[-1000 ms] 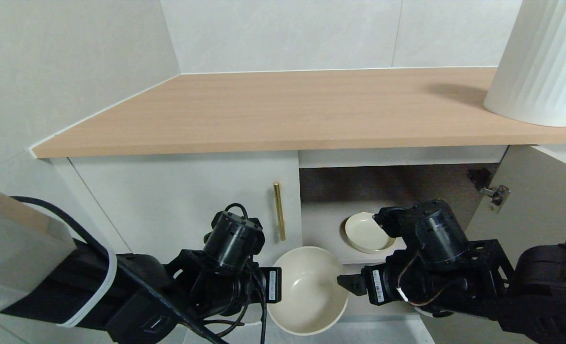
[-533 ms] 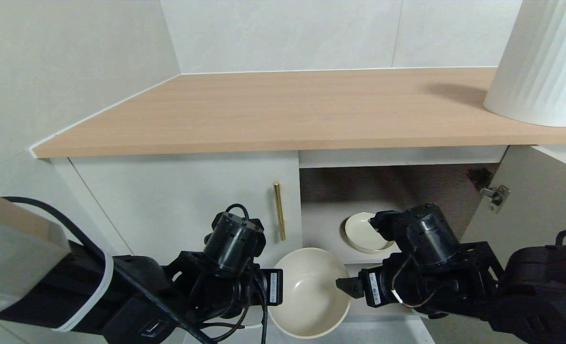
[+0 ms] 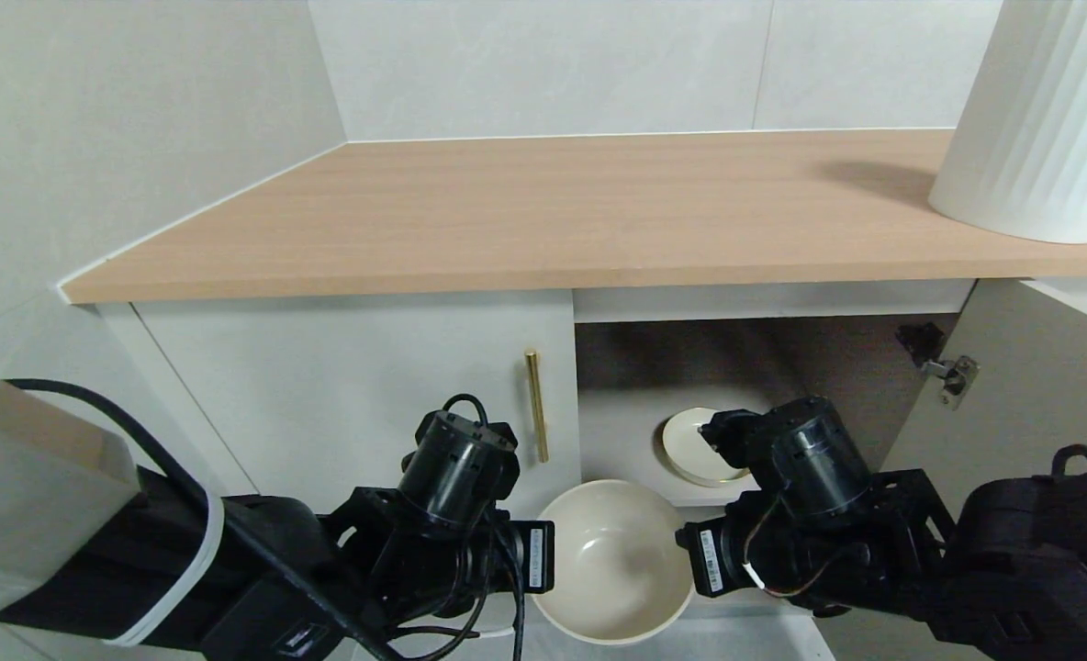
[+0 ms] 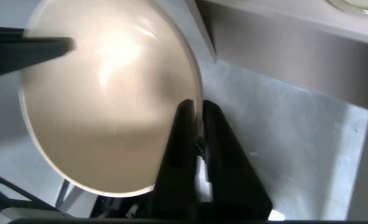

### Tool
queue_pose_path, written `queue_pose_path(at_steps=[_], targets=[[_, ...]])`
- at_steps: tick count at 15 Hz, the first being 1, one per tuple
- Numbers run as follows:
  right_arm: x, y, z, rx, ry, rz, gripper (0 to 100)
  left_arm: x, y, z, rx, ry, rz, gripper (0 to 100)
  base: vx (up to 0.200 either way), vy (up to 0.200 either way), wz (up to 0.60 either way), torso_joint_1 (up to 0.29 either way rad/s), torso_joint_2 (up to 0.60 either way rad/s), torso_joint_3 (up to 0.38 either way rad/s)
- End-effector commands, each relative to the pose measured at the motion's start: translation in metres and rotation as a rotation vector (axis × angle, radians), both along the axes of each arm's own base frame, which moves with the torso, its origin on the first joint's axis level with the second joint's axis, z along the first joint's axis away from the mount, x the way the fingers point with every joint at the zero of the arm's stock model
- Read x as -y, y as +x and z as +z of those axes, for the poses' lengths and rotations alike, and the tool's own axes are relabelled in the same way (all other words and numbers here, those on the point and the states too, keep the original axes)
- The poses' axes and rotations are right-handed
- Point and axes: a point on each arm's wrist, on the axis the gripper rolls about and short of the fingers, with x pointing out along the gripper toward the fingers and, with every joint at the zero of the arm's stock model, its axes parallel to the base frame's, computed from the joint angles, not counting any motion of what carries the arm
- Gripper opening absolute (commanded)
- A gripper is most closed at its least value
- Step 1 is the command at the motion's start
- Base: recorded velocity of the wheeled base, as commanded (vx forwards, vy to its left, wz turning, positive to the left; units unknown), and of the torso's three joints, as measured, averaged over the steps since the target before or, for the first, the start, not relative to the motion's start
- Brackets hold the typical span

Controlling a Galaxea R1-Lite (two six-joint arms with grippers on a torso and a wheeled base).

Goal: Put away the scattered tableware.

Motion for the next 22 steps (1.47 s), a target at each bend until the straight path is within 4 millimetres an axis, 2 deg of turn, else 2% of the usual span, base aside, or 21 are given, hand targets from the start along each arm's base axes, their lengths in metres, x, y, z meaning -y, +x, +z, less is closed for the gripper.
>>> queue_pose_path(at_steps=[1,10,11,22], targets=[[-0.0003,0.0002,-0.0012,-0.003,-0.007,-0.003,0,-0.0007,-0.0001,-0.0002,-0.001,0.005,0.004,0,0.000,0.000,0.00,0.000,0.00,0.000],[-0.0009,0.0009,-0.0015,-0.003,-0.007,-0.003,0,-0.0002,0.0004,0.0006,0.000,-0.001,0.007,0,0.000,0.000,0.00,0.000,0.00,0.000],[-0.0009,0.0009,-0.0015,-0.003,-0.007,-0.003,0,0.0001,0.0008,0.0010,0.003,-0.003,0.007,100,0.000,0.000,0.00,0.000,0.00,0.000],[-0.0007,0.0007,-0.0071,-0.021,-0.028,0.000,0,-0.0001,0.0006,0.0044,0.013,-0.011,0.007,100,0.000,0.000,0.00,0.000,0.00,0.000]])
